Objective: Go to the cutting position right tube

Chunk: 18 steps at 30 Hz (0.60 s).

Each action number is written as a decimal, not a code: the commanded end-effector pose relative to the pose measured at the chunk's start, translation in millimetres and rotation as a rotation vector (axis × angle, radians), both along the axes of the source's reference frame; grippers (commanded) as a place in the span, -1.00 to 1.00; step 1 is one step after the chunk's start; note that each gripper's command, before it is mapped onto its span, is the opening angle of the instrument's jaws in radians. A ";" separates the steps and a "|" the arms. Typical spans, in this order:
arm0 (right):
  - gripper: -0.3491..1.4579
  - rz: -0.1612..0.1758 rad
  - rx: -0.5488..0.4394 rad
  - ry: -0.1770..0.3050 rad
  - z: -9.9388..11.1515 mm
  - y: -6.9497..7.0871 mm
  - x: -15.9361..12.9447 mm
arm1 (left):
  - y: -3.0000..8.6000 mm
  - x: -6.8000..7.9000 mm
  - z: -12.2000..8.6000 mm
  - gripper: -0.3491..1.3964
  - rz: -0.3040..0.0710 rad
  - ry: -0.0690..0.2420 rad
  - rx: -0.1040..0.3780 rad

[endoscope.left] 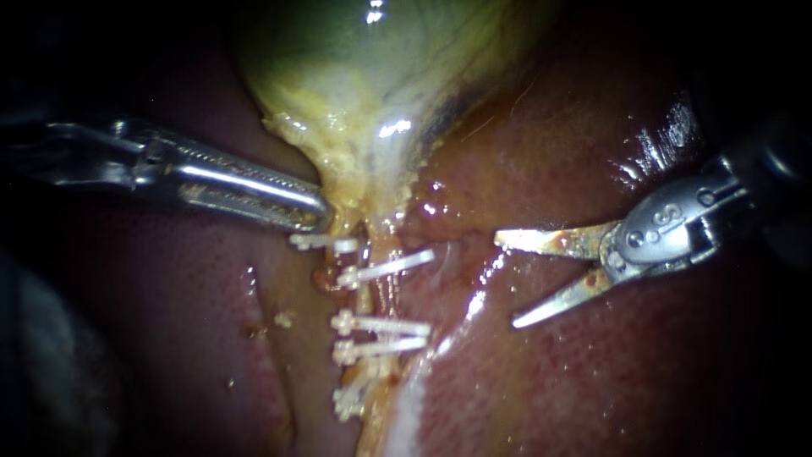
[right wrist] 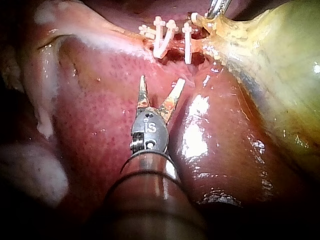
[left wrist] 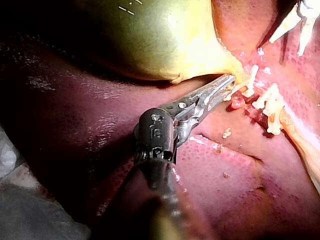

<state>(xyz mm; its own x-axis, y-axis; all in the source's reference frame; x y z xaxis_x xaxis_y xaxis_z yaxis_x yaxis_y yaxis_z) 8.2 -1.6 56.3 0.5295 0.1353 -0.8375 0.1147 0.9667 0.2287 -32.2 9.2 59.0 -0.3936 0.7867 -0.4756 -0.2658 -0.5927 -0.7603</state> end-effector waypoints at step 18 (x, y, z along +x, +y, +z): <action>0.99 0.038 0.126 -0.007 -0.2 -0.4 1.0 | 4.5 6.1 -5.1 -1.00 -0.065 0.013 -0.020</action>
<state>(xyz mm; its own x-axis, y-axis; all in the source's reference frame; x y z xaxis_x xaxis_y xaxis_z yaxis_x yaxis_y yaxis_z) 9.7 -2.0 56.2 0.5285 0.3158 -0.7880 0.0411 0.9176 0.3953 -26.1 13.6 53.8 -0.3488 0.8017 -0.4853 -0.3114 -0.5876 -0.7468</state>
